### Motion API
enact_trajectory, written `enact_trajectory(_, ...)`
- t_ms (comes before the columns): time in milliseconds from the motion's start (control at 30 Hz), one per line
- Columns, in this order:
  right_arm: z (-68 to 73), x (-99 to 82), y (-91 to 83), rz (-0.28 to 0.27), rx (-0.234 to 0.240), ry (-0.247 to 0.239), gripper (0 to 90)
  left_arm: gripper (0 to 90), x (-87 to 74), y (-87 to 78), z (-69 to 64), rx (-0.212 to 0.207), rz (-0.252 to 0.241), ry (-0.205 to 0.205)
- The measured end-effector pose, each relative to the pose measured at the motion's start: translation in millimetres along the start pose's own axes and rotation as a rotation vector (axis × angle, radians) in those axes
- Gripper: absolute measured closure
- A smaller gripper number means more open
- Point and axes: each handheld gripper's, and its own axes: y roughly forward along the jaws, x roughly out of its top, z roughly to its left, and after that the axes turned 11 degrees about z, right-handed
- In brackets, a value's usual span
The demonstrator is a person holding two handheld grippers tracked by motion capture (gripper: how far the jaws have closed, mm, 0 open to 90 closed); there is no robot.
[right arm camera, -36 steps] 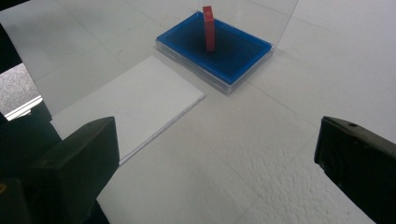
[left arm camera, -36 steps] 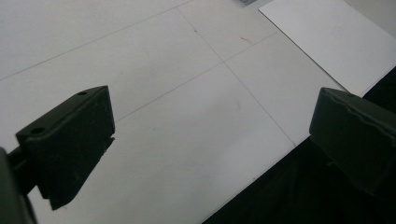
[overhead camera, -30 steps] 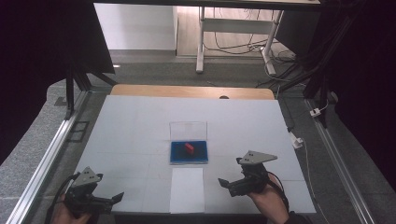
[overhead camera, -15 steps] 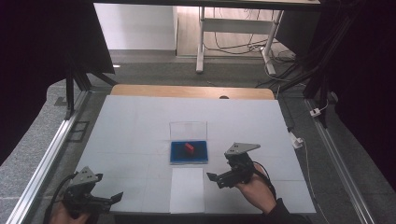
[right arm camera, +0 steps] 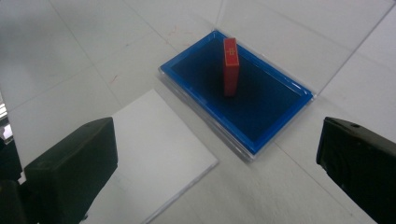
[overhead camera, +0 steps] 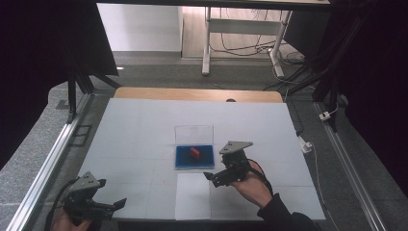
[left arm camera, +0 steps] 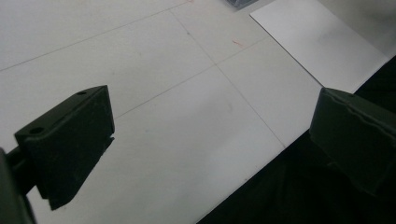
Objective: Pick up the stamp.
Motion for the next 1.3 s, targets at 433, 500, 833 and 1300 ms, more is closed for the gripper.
enact_trajectory(433,-7.9,23.5,28.0,0.011,0.003,0.004,0.0,0.1,0.2,0.5,-1.0,-0.001,0.005,0.016)
enact_trajectory(500,-9.0,27.1,33.4,0.014,-0.001,0.0,0.0,0.1,0.2,0.4,-1.0,-0.003,0.006,0.017)
enact_trajectory(833,-12.0,39.7,57.5,0.057,-0.019,-0.02,0.0,0.2,0.1,0.3,-0.9,-0.008,0.004,0.022)
enact_trajectory(1300,-16.8,52.7,73.9,0.102,-0.001,-0.086,57.1,0.2,0.0,0.3,-1.2,-0.008,0.005,0.026)
